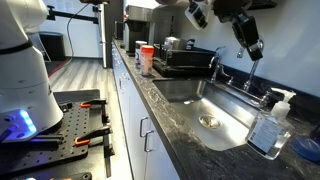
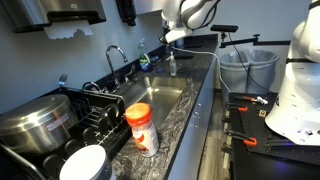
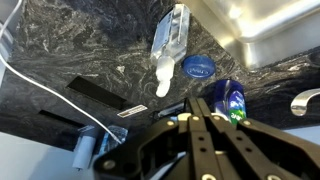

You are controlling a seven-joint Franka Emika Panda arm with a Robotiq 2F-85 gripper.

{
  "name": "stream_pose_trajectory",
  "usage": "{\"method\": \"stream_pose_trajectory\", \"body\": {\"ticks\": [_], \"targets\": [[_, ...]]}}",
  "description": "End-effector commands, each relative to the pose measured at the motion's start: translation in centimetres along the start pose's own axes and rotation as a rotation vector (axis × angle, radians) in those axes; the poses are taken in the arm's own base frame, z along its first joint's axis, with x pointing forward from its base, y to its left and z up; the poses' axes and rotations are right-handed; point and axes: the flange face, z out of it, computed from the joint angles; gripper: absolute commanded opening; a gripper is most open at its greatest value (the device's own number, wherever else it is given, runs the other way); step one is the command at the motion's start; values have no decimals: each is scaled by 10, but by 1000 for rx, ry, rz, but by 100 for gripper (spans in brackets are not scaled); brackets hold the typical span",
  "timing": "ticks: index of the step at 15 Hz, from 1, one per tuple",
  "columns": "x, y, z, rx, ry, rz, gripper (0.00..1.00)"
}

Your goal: Remove the clear sanitizer bottle from the blue object, put it closer to the edge of the sink and push its pump downwards

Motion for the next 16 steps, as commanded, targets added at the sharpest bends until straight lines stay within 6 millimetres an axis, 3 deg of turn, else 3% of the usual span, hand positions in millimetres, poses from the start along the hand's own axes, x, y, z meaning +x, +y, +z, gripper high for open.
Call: {"method": "stream_pose_trajectory", "body": {"ticks": [1,11,16], "targets": [[1,2,-1,47,-62,-50,0],[37,47,6,114,-158,-173,0],[39,51,10,123,-155,-135,1]]}}
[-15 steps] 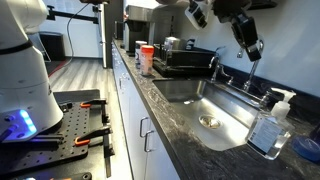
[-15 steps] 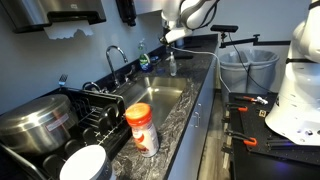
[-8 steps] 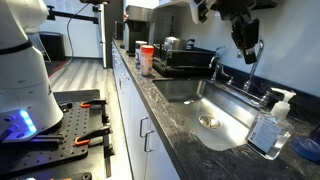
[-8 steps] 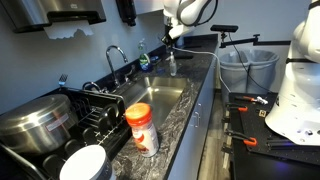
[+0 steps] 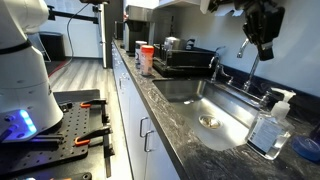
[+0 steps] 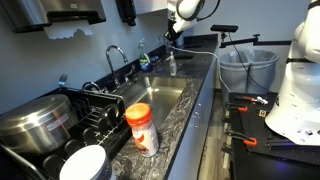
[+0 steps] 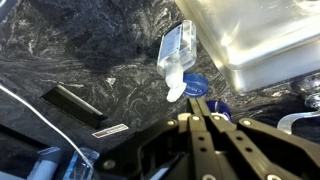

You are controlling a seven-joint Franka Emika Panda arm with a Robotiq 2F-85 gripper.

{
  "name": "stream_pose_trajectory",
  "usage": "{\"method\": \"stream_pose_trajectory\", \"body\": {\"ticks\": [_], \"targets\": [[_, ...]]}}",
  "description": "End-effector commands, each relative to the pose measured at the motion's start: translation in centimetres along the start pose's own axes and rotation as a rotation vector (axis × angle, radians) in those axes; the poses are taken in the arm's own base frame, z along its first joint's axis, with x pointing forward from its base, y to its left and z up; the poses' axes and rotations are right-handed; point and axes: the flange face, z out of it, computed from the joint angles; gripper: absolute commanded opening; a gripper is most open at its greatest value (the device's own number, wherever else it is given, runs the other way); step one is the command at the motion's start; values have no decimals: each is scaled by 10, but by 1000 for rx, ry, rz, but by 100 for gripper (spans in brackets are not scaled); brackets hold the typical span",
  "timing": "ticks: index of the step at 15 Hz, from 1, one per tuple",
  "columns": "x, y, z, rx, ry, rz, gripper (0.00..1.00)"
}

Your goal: Remove the clear sanitizer bottle from the blue object, put it closer to the edge of the sink and push its pump downwards

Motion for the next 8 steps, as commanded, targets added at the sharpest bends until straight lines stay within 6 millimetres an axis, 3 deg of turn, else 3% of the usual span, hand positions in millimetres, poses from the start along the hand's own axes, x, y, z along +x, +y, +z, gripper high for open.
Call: {"method": "stream_pose_trajectory", "body": {"ticks": [1,8], "targets": [[1,0,0,1,0,1,1],[1,0,3,35,-60,-47,0]]}}
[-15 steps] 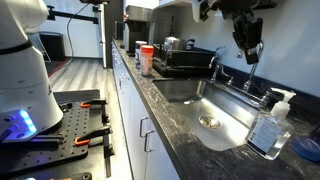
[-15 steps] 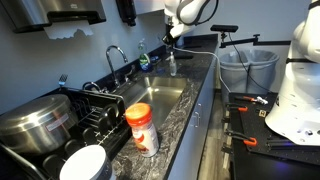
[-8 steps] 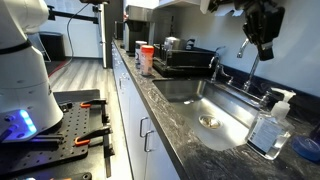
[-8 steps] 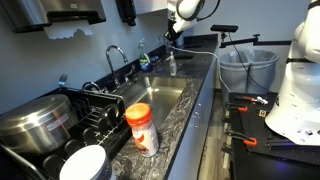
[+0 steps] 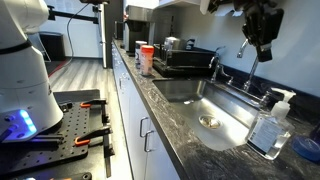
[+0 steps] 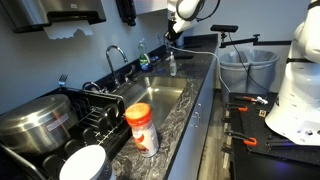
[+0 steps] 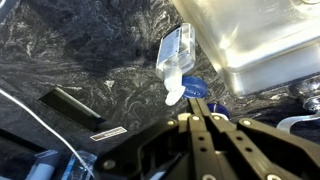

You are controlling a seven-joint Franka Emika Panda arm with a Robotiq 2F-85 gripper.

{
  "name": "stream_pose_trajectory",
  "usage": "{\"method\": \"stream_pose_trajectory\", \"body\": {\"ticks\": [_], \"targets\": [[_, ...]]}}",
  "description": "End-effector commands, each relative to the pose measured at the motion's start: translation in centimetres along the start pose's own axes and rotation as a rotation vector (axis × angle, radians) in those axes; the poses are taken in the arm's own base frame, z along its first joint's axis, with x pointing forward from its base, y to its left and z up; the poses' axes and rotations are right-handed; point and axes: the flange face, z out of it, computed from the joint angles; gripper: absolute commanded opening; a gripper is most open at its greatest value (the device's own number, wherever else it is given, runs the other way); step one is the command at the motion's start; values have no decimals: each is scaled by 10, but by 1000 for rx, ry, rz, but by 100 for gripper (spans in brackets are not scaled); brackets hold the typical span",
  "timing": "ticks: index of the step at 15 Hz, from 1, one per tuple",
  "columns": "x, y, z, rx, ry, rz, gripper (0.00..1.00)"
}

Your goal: Remove the clear sanitizer bottle from the blue object, put it closer to the edge of the sink and push its pump downwards

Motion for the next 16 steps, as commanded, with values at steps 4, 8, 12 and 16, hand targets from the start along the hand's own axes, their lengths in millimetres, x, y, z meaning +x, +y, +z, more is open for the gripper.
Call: {"method": "stream_pose_trajectory", "body": {"ticks": [4,8,12,16], "targets": [[7,8,1,117,-157,-146,0],[23,16,0,127,-223,-181,0],[41,21,5,100,-241,-146,0],[57,23,18,77,-244,-82,0]]}}
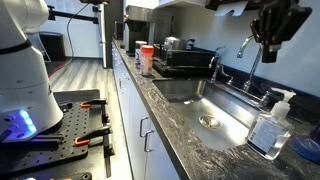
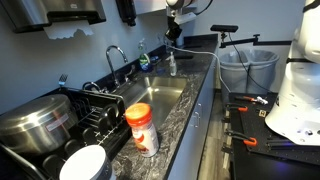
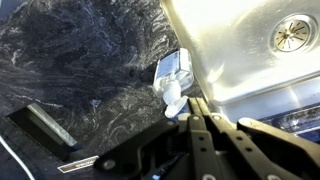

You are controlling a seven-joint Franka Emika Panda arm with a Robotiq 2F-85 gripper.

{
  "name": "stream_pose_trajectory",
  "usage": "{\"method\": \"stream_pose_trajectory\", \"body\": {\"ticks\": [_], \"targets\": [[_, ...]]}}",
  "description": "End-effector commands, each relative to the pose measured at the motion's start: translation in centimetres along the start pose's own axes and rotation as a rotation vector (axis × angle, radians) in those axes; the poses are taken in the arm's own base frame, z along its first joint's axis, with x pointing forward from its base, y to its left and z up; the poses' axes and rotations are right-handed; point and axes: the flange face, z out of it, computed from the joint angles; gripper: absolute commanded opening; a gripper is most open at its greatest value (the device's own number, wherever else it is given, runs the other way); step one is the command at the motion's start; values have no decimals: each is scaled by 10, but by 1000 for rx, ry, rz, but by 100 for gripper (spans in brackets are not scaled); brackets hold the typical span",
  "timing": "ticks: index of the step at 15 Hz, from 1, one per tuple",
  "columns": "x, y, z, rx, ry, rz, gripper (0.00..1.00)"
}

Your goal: Remove the clear sanitizer bottle from the blue object, put it closer to the edge of the sink and push its pump downwards

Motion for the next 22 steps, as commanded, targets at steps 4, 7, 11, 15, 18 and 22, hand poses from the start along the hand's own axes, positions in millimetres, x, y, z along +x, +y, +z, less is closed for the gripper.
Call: {"method": "stream_pose_trajectory", "body": {"ticks": [4,7,11,15,18,22], "targets": [[32,8,15,8,-33,126,0],[40,12,21,14,-53,172,0],[47,16,29,10,-85,213,0],[52,18,35,-5,-96,249,0],[54,20,38,-8,-106,259,0],[56,19,43,-13,-115,266,0]]}}
